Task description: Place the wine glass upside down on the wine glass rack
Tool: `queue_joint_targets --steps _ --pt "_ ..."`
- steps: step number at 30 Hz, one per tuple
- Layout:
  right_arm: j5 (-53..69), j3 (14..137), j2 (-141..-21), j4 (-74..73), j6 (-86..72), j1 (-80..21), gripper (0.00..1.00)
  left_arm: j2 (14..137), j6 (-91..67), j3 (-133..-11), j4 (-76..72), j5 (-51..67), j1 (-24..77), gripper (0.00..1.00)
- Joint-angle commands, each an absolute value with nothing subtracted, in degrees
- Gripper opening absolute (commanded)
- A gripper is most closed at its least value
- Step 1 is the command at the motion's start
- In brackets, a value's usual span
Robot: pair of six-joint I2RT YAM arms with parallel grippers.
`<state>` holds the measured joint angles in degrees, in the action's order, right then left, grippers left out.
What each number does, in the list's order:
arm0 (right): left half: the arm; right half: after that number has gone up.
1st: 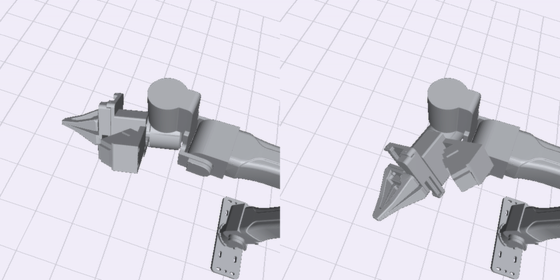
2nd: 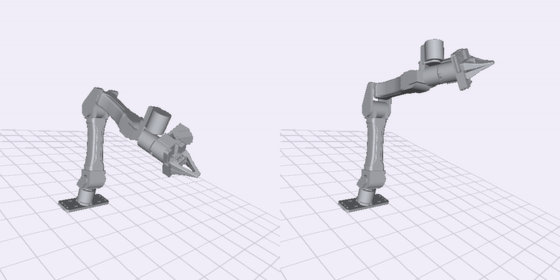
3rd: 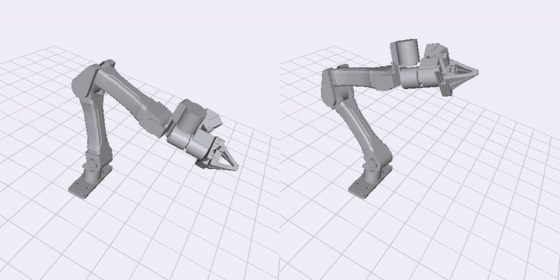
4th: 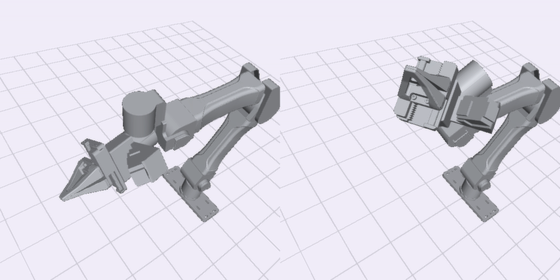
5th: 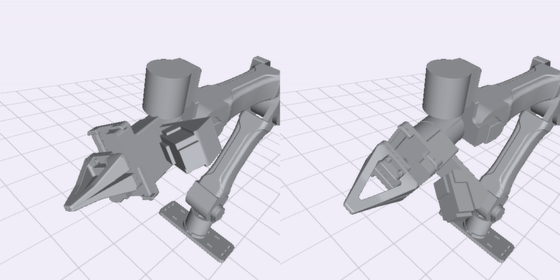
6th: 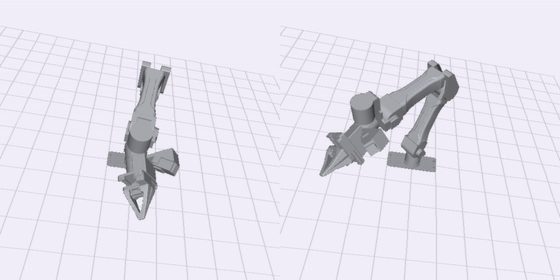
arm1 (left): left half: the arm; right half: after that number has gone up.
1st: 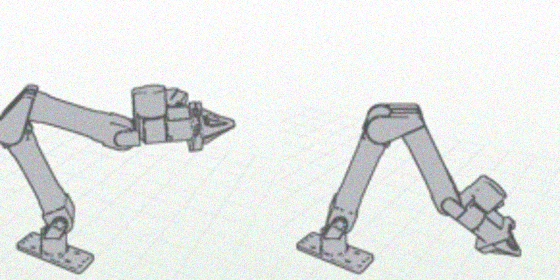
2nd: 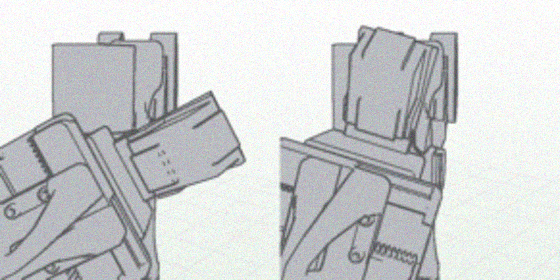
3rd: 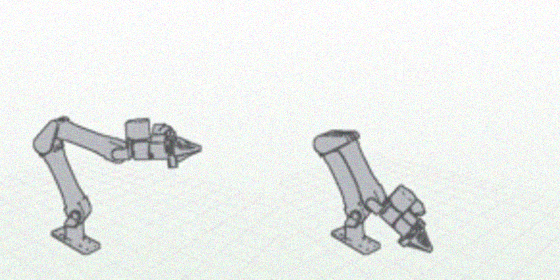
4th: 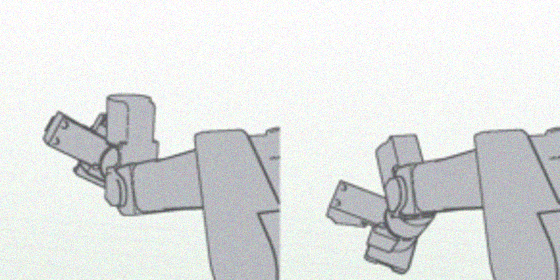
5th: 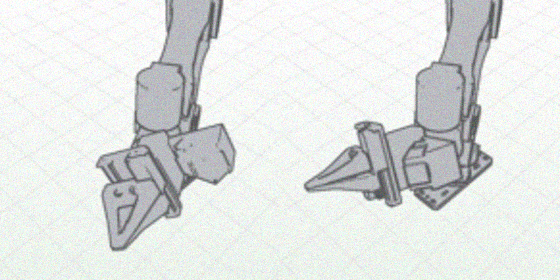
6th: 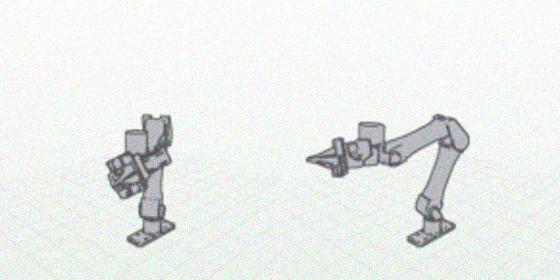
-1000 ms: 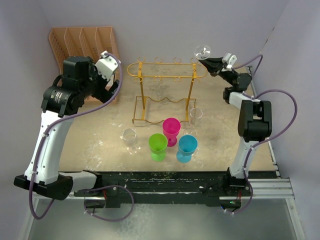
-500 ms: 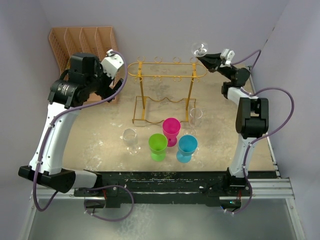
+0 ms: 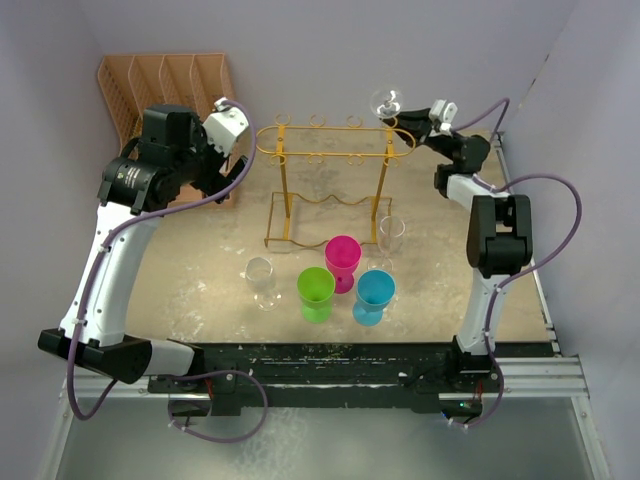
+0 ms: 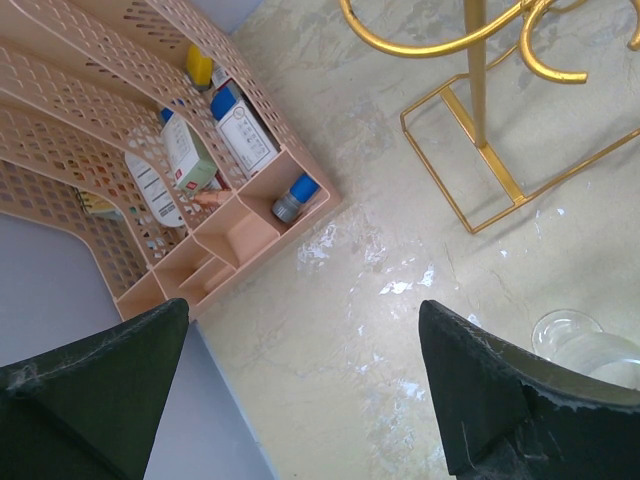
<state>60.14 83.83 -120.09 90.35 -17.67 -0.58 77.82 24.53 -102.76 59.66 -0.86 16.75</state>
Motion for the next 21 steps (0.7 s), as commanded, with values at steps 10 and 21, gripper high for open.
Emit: queue_joint_targets --steps 10,21 --pt "60.66 77.47 -114.76 110.68 -14.45 -0.44 0.0 76.83 23.99 -103.98 57.72 -1.93 16.36 1.0" --pt "57.02 74.27 -111.24 110.74 -12.92 0.73 0.0 76.74 23.9 -102.99 57.22 -2.37 16.38 1.0"
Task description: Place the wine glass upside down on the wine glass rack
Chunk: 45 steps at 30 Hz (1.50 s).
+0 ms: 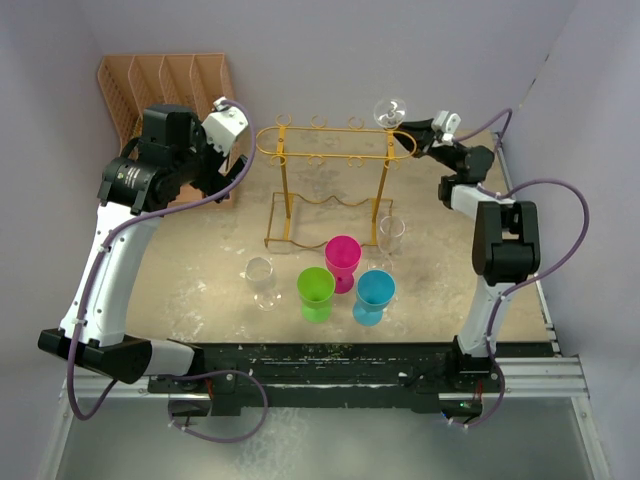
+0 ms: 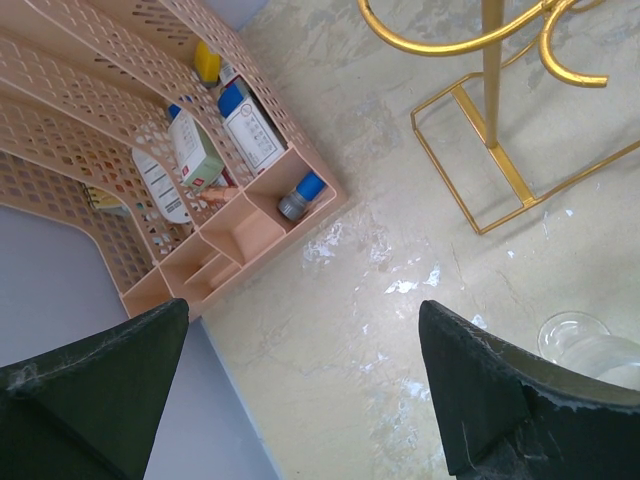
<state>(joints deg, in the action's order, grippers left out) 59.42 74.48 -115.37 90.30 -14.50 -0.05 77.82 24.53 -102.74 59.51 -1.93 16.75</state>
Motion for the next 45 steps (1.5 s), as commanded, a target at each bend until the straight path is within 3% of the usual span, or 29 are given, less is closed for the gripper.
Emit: queue_joint_targets --steps 1,26,31,34,37,45 --pt "57.08 74.19 -111.07 110.74 -12.94 0.85 0.0 76.77 23.91 -102.9 57.14 -2.43 16.35 1.0" --pt "65.36 71.82 -110.43 110.66 -14.79 0.75 0.0 78.01 23.55 -102.53 55.81 -2.46 16.36 1.0" --pt "65.24 70.83 -110.47 110.68 -14.36 0.79 0.16 77.97 23.47 -102.34 55.64 -2.28 16.39 1.0" --pt "65.4 70.43 -110.31 110.65 -14.25 0.79 0.2 77.99 23.47 -102.44 55.55 -2.22 16.35 1.0" --pt "65.56 70.14 -110.37 110.7 -14.3 0.79 0.34 77.96 23.49 -102.48 55.72 -1.94 16.36 1.0" --pt "65.3 69.67 -110.0 110.68 -14.38 1.05 0.39 77.4 23.29 -102.49 55.96 -1.51 16.36 1.0"
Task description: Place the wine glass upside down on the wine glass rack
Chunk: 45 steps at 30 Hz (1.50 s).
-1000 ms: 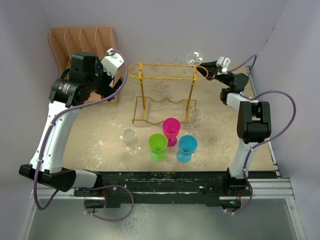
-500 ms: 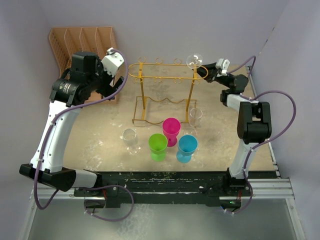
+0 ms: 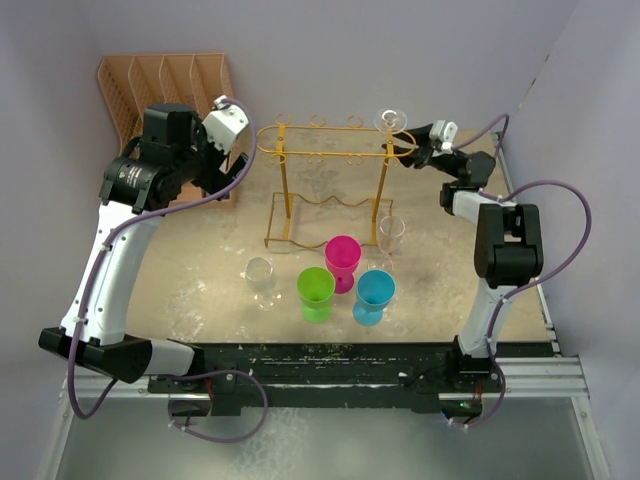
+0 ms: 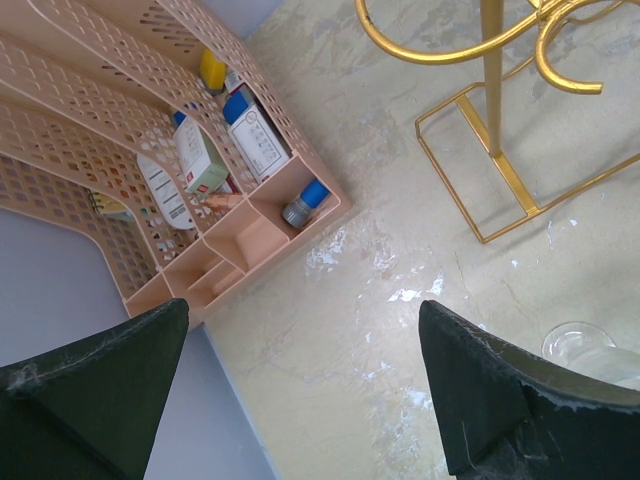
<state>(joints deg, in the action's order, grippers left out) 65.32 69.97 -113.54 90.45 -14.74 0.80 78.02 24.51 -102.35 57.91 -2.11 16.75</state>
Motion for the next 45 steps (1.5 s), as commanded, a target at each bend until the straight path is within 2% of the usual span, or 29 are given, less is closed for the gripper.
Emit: queue_joint_targets --steps 1,2,3,4,18,22,26,33,37,41,43,45 --pt "65.31 69.55 -109.89 110.66 -14.31 1.12 0.41 77.23 23.21 -102.53 56.06 -1.39 16.36 1.0" --pt "65.46 69.4 -109.73 110.65 -14.3 1.27 0.76 76.99 23.27 -102.49 56.15 -1.25 16.36 1.0" --pt "65.48 69.24 -109.64 110.65 -14.32 1.42 0.97 76.89 23.28 -102.37 56.15 -1.23 16.4 1.0" --pt "65.41 69.06 -109.56 110.7 -14.31 1.61 1.0 76.76 23.27 -102.28 56.16 -1.22 16.4 1.0" --pt "60.28 64.77 -106.69 110.51 -16.08 7.38 1.0 73.89 23.8 -103.66 60.17 -0.4 16.4 1.0" --pt "51.89 59.32 -102.44 109.39 -19.72 11.25 1.0 73.43 24.35 -107.59 64.29 2.59 16.37 1.0" --pt "41.27 48.24 -94.68 105.73 -17.53 12.35 1.0 72.25 25.09 -109.62 68.78 8.98 16.35 1.0" --pt "27.33 41.5 -76.56 71.77 -0.94 8.13 1.0 69.14 23.41 -108.65 70.66 13.46 16.5 1.0" --pt "11.49 44.5 -68.4 49.9 5.75 3.12 1.0 67.05 21.02 -106.34 69.12 13.57 16.44 1.0" --pt "-8.65 52.63 -64.34 23.68 -2.36 -1.63 1.0 64.85 19.71 -104.41 68.67 14.53 16.65 1.0" --pt "-11.43 61.04 -64.4 6.62 -10.81 -1.93 1.0 63.64 19.44 -103.17 68.66 14.83 16.84 1.0" --pt "-6.97 68.14 -65.39 -8.88 -13.48 -1.93 1.0 62.23 19.22 -101.99 68.77 14.61 17.03 1.0"
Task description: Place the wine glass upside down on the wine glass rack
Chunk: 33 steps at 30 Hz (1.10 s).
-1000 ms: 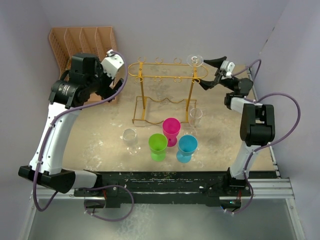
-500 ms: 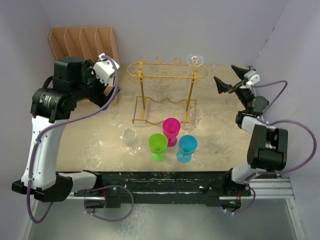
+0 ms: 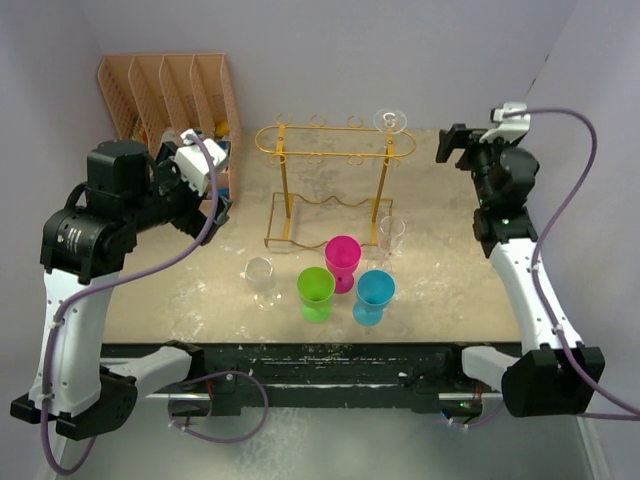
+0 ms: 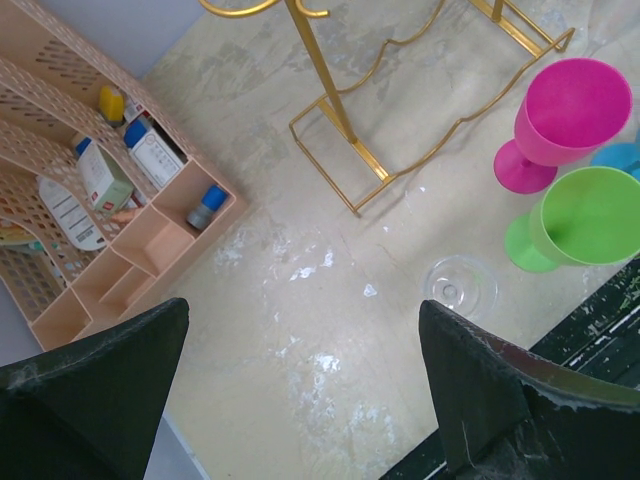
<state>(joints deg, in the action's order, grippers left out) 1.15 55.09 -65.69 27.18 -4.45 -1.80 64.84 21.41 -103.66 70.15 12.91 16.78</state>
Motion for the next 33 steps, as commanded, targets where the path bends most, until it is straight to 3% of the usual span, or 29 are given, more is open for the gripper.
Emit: queue_joint_targets --steps 1,3,9,13,20,23,33 --pt "-5.12 71.11 -65.93 -14.16 -13.51 -1.93 1.0 61.55 18.96 -101.38 68.63 14.13 16.99 1.0" --pt "0.24 74.98 -65.76 -20.57 -14.59 -1.93 1.0 60.23 18.35 -100.02 68.47 13.2 16.99 1.0" --pt "13.62 70.24 -59.02 -21.48 -19.73 -1.68 0.98 57.04 17.2 -97.92 66.88 9.74 17.45 1.0" --pt "18.01 71.39 -62.4 -29.26 -19.64 -2.23 0.7 55.34 16.44 -96.58 65.95 7.54 17.51 1.0" --pt "12.68 68.46 -62.36 -31.53 -21.36 -4.66 0.42 52.86 16.58 -94.31 65.48 5.6 18.38 1.0" --pt "14.14 67.17 -63.03 -28.95 -23.95 -7.36 0.41 52.18 16.97 -93.24 65.07 5.27 18.8 1.0" --pt "1.54 67.79 -67.0 -30.84 -27.36 -20.26 0.44 50.76 16.78 -92.81 64.97 2.73 19.19 1.0"
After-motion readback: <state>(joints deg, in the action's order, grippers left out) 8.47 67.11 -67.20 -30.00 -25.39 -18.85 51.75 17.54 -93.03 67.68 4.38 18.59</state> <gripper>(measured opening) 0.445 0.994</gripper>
